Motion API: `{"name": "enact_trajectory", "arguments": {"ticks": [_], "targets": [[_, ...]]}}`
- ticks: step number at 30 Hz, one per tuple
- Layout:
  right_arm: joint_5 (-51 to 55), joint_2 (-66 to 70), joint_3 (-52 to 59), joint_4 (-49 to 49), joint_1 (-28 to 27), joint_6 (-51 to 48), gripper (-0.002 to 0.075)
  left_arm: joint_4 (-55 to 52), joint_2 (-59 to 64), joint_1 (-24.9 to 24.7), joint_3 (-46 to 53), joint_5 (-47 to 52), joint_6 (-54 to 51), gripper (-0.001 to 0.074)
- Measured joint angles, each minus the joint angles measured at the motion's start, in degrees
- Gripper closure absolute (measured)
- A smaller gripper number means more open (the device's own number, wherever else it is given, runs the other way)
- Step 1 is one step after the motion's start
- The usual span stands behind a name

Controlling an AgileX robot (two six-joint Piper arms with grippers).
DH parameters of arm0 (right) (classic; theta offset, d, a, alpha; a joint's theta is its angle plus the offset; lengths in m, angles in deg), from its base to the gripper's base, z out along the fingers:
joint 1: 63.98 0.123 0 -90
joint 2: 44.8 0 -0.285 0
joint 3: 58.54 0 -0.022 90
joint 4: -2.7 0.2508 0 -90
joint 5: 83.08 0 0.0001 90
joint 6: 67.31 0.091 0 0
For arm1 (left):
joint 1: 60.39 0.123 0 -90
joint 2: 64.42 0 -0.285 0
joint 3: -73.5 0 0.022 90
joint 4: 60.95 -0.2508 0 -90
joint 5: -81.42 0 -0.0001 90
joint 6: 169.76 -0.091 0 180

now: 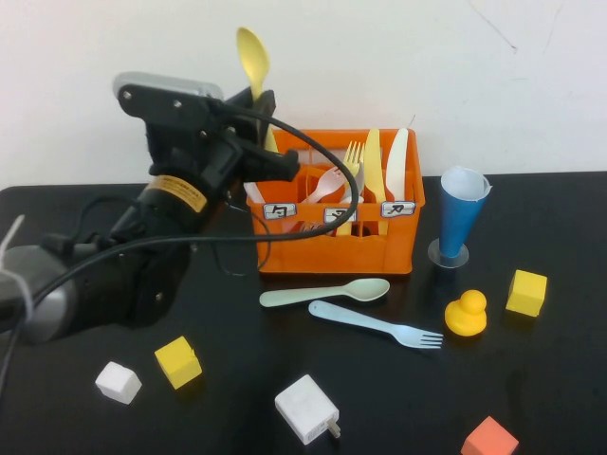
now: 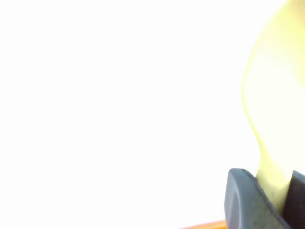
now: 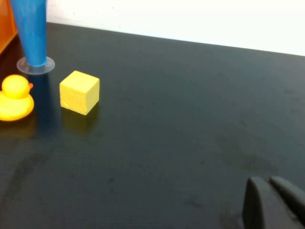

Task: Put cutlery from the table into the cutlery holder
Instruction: Place the spoon on the box

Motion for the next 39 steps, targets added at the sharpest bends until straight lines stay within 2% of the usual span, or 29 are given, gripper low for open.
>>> {"name": "enact_trajectory", "arguments": {"ticks": [15, 18, 23, 29, 33, 37, 39], "targets": [[0.00, 0.00, 0.00, 0.00, 0.00, 0.00, 0.0730, -0.09, 10.32, 0.00, -2.20, -0.02, -0.34, 0.0617], [0.00, 0.00, 0.00, 0.00, 0.00, 0.00, 0.0730, -0.09, 10.90, 0.00, -2.32, -0.02, -0.44, 0.0552], [0.00, 0.00, 0.00, 0.00, 0.00, 0.00, 0.0730, -0.09, 10.77, 0.00, -2.53, 1.07, -0.57, 0.0388], [0.00, 0.00, 0.00, 0.00, 0.00, 0.00, 0.0730, -2.23, 4.41, 0.00, -2.53, 7.31, -0.66, 0.0358], [0.00, 0.00, 0.00, 0.00, 0.00, 0.00, 0.0730, -2.97, -4.90, 0.00, -2.53, 16.74, -0.80, 0.0423], [0.00, 0.00, 0.00, 0.00, 0.00, 0.00, 0.0730, -3.60, -15.05, 0.00, -2.53, 32.76, -0.78, 0.0619], [0.00, 0.00, 0.00, 0.00, 0.00, 0.00, 0.0730, -4.53, -19.47, 0.00, -2.53, 40.17, -0.78, 0.0687]]}}
